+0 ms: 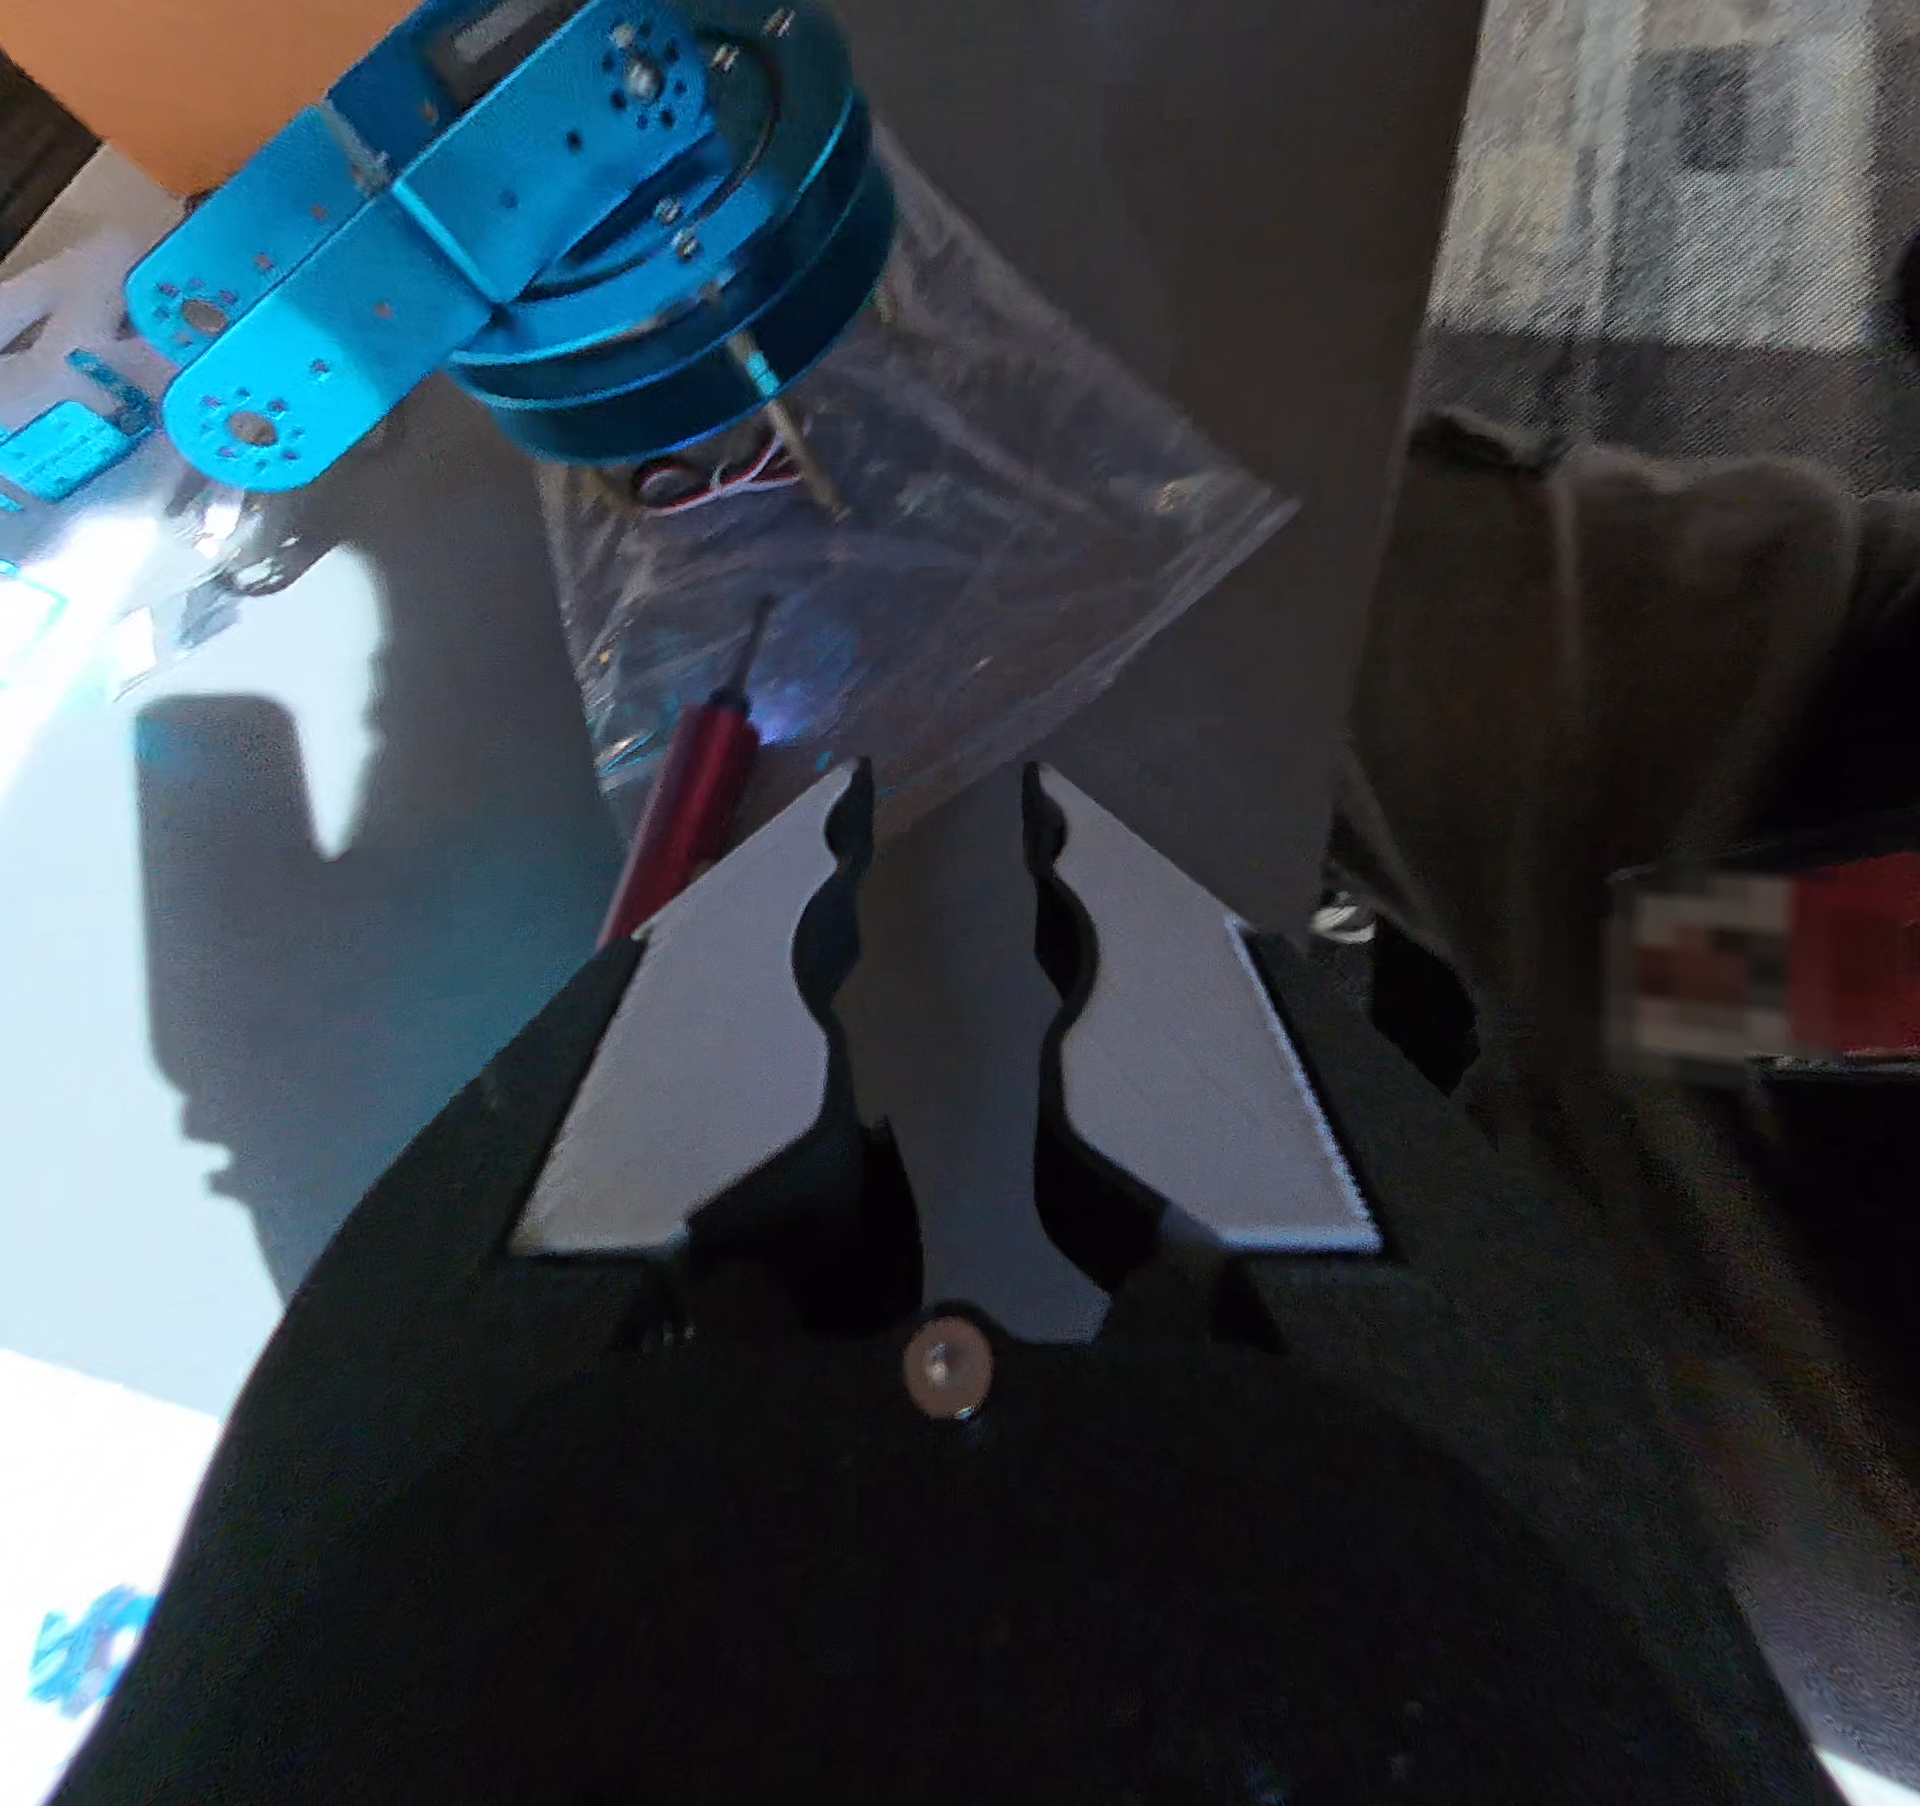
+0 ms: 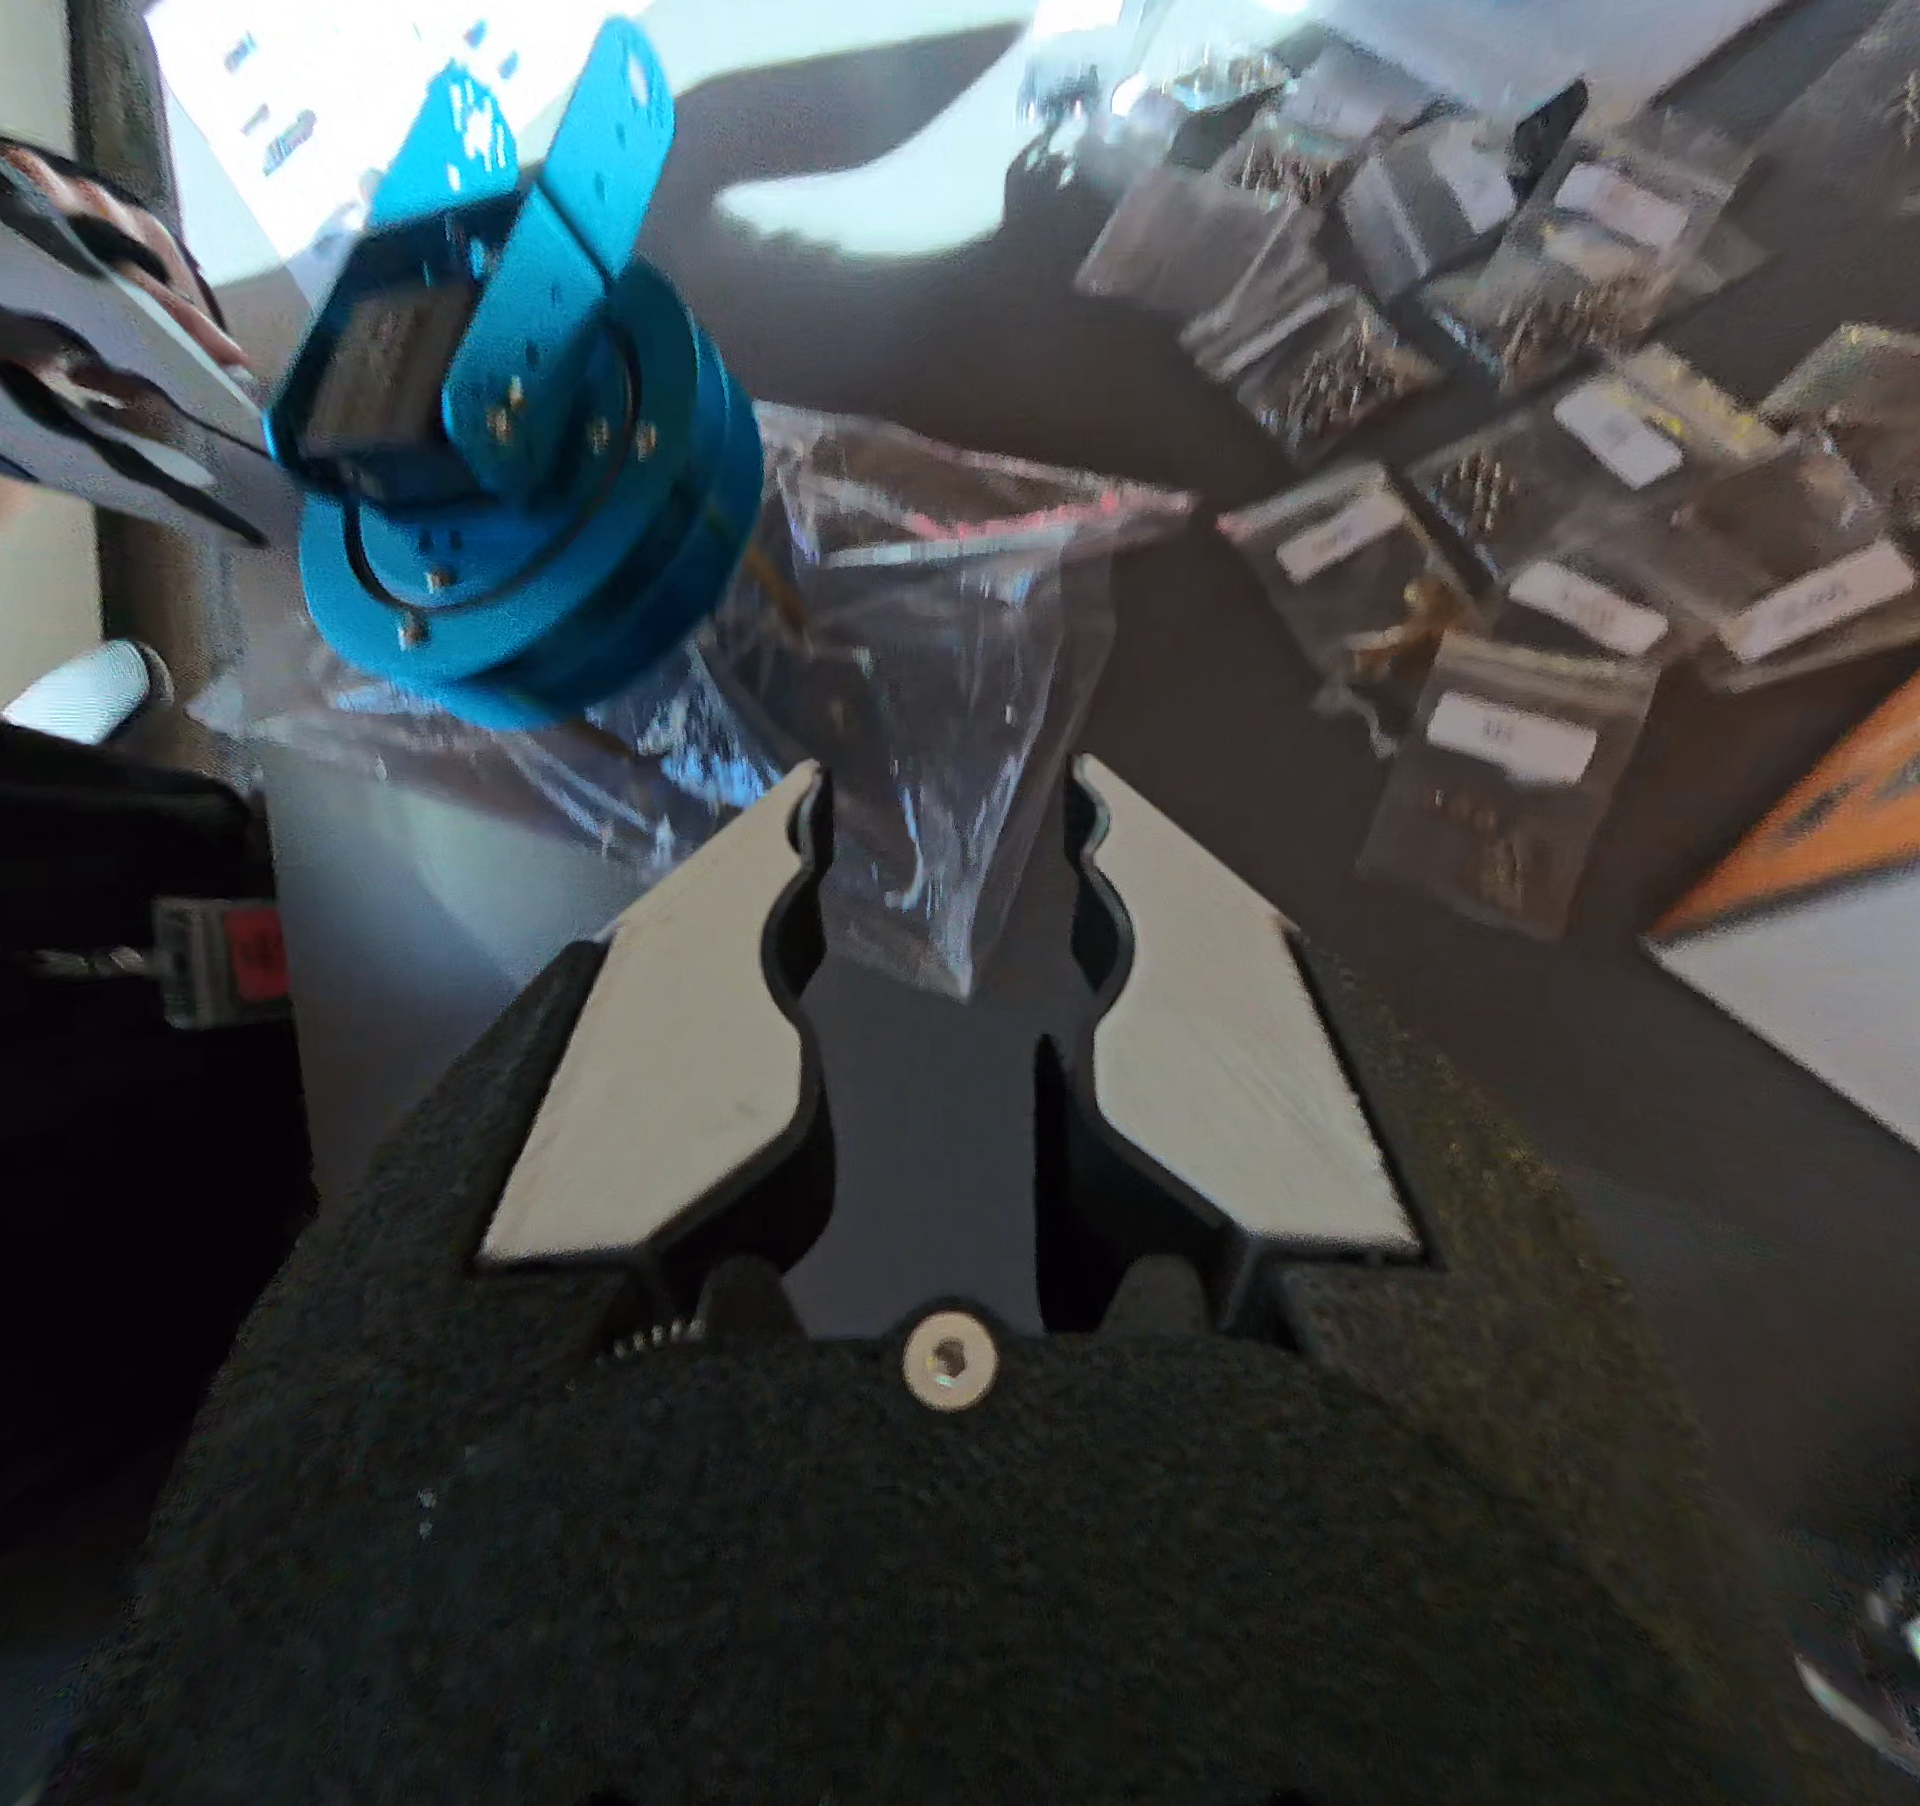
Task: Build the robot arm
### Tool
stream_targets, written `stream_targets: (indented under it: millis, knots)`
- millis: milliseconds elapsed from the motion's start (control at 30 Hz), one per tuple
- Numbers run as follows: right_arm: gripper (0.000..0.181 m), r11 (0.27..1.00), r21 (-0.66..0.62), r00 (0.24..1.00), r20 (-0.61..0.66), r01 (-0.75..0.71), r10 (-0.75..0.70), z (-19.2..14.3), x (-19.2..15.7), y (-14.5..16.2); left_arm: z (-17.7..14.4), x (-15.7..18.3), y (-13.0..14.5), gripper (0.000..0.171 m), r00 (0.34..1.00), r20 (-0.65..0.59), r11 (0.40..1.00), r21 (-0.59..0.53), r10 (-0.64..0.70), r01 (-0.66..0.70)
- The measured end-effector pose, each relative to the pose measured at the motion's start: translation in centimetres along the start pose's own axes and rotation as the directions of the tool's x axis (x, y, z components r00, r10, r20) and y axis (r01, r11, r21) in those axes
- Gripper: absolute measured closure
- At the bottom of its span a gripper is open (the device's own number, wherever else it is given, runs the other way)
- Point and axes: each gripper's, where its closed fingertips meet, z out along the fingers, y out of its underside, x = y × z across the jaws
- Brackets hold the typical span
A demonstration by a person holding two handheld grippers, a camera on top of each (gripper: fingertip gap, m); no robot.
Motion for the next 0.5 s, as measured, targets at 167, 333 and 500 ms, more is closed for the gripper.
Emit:
stream_targets:
  millis: [167,333,500]
  knots:
    - [0.138,0.992,-0.101,0.993,0.082,-0.078,0.087,5.4,1.3,-2.9,1.4,-1.3,0.3,0.165,0.999,-0.031,0.999,-0.035,0.016,-0.017]
    - [0.162,0.96,-0.249,0.982,0.1,-0.129,0.158,7.9,2.3,-1.9,2.6,-2.4,1.9,0.171,1.0,0.003,0.994,-0.105,-0.019,0.02]
    - [0.181,0.966,-0.258,0.997,0.055,-0.036,0.052,8.7,2.9,-2.0,2.6,-2.5,2.9,0.171,0.998,0.056,0.986,-0.165,-0.023,0.032]
